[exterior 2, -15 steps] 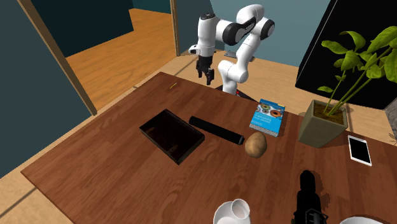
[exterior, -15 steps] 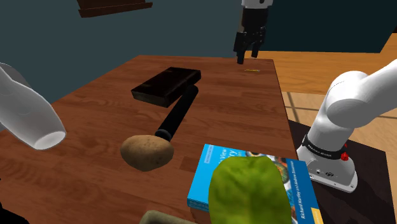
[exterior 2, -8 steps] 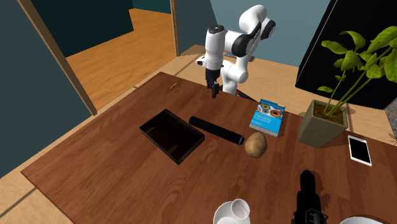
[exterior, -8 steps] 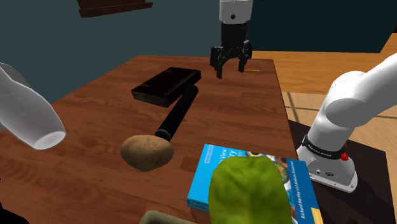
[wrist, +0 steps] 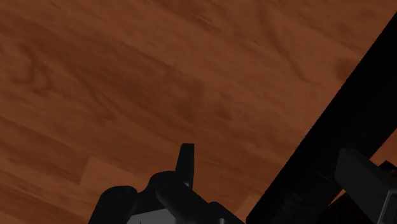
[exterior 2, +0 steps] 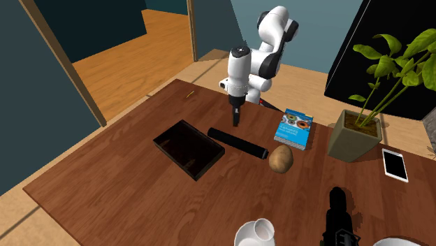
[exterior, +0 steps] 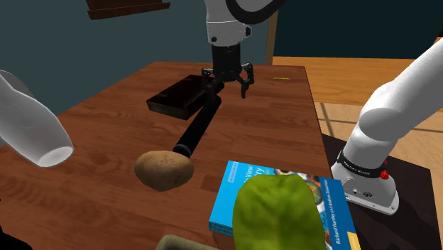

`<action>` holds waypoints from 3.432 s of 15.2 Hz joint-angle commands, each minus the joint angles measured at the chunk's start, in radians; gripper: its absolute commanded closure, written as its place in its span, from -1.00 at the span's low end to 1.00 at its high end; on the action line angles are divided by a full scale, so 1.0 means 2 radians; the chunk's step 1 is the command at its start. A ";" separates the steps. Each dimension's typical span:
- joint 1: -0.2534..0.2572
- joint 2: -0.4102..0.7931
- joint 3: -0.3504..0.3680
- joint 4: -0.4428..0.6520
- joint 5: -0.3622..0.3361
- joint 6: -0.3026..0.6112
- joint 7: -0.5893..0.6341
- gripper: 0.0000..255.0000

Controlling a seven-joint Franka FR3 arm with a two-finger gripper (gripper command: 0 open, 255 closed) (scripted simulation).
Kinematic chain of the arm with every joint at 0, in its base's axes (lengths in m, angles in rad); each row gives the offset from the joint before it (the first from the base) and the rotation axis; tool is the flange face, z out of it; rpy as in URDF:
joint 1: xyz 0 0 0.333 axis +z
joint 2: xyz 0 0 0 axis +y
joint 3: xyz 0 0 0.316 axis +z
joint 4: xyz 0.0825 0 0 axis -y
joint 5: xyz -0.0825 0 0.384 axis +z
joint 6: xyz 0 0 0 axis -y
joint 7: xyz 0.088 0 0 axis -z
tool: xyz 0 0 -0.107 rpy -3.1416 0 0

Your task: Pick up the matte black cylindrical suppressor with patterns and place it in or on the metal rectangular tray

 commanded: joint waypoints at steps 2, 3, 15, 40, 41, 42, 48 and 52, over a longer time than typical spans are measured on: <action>-0.020 0.069 0.042 0.046 -0.022 0.016 0.099 -1.00; -0.025 0.093 0.054 0.062 -0.033 0.021 0.132 -1.00; -0.028 0.184 0.083 0.074 -0.087 0.080 0.236 -1.00; -0.030 0.167 0.080 0.114 -0.075 0.027 0.229 1.00; -0.030 0.165 0.079 0.119 -0.074 0.020 0.228 1.00; -0.031 0.164 0.079 0.125 -0.074 0.014 0.228 1.00; -0.032 0.158 0.077 0.160 -0.071 -0.026 0.226 1.00; -0.032 0.157 0.076 0.187 -0.071 -0.053 0.227 1.00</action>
